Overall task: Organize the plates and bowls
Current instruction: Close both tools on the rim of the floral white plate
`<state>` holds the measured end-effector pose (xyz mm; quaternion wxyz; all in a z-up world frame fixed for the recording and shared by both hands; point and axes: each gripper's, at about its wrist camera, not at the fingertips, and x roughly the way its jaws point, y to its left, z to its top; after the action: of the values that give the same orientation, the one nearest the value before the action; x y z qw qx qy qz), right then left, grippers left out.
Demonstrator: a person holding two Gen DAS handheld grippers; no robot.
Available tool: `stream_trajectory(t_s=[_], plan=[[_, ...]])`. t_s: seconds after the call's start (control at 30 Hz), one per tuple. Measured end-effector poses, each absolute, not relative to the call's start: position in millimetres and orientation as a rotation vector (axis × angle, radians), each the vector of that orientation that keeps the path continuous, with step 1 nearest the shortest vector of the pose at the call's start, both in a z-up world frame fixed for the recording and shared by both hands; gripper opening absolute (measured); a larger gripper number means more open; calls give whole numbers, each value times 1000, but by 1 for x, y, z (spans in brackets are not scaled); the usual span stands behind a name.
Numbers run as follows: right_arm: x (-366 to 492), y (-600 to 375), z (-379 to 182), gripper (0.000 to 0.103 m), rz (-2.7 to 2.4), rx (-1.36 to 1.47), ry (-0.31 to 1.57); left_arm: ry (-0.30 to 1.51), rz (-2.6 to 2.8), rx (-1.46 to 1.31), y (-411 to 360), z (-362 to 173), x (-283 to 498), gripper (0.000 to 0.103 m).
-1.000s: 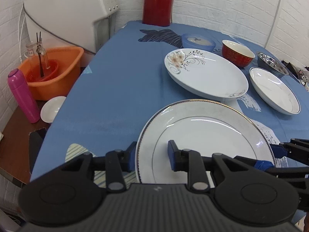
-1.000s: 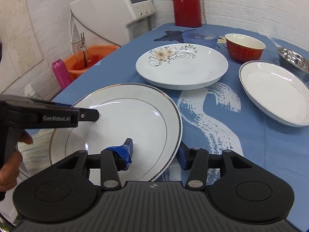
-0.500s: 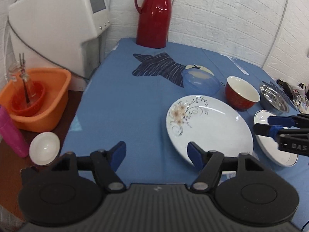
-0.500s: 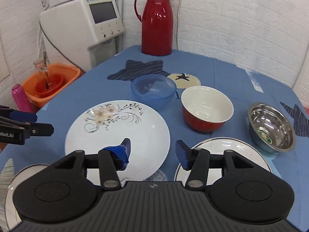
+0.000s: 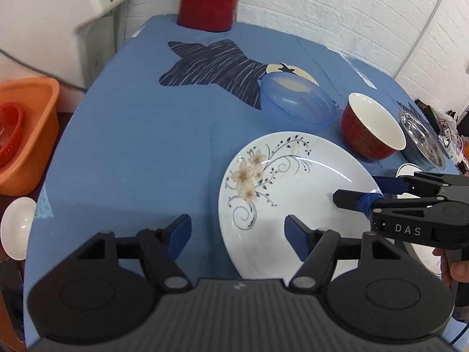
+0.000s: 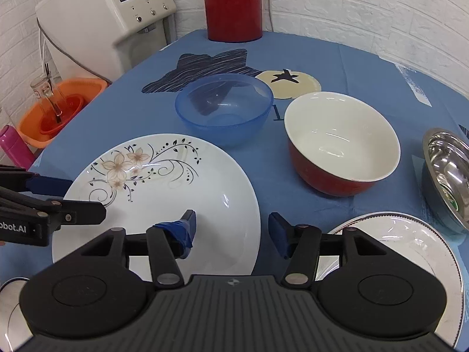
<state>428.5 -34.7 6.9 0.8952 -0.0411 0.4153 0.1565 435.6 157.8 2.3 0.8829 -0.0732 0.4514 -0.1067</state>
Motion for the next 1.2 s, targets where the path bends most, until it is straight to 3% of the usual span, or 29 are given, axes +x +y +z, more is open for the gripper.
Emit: stream_trajectory(t_s=[0.33,0.73,0.77,0.8,0.9,0.97,1.2], plan=[[422,-39,-3,45,360,-54,772,949,-215,-122,145,-5,437,72],[407,-29,-3,51,358,-45,801,924,-199,-92,138,-8,432,71],[407,-30,-4,51,365,-45,796,923,-203,-91,138,-8,432,69],[406,-31,-4,46,370,-47,784,921,-217,-88,137,-7,432,46],[407,-40,-4,31,373,-23,767,926,-207,-91,137,-5,432,34],[408,-42,-2,28,377,-16,778,931,-200,-118,141,-4,432,26],[393,-40,12,32,376,55,799,912,-194,-93,142,18,418,24]])
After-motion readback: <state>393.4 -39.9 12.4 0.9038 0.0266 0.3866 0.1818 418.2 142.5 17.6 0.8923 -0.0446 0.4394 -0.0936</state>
